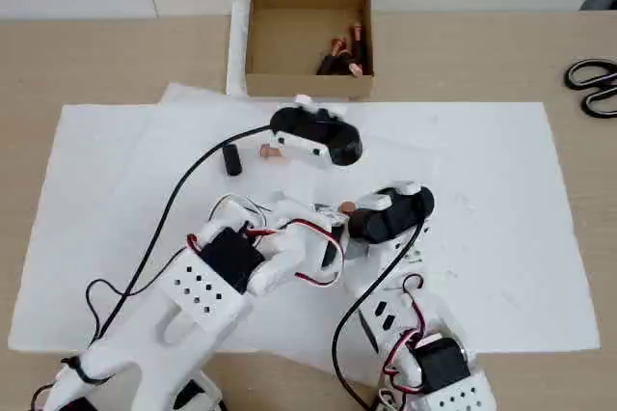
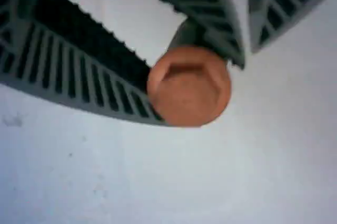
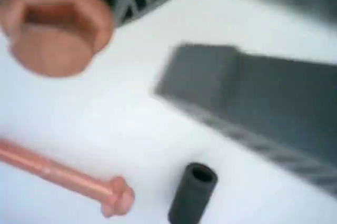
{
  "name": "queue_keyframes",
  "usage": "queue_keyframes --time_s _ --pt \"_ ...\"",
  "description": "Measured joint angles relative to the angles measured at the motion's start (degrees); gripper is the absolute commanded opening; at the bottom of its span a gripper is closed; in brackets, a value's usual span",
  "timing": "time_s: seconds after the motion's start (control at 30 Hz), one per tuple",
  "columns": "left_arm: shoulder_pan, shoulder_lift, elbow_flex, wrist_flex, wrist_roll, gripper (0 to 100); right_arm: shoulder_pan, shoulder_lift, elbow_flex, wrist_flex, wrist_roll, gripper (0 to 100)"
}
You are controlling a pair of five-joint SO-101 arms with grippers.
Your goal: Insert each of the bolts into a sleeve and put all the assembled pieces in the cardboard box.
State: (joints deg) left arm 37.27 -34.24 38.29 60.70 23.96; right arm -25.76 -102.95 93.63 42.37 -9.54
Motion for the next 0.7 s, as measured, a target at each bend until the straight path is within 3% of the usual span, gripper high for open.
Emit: queue_keyframes --time_s 0.27,0.57,0.7 --pt "-3.34 -3.34 -4.31 8.09 -2.81 30 -0.18 0.0 0.0 0.0 0.0 0.4" --pt "-24.62 -9.41 -5.27 16.35 -7.3 30 0.0 0.0 0.0 0.0 0.0 0.4" --pt "-32.79 -13.63 -6.07 19.34 -7.74 30 5.19 0.0 0.0 0.0 0.0 0.4"
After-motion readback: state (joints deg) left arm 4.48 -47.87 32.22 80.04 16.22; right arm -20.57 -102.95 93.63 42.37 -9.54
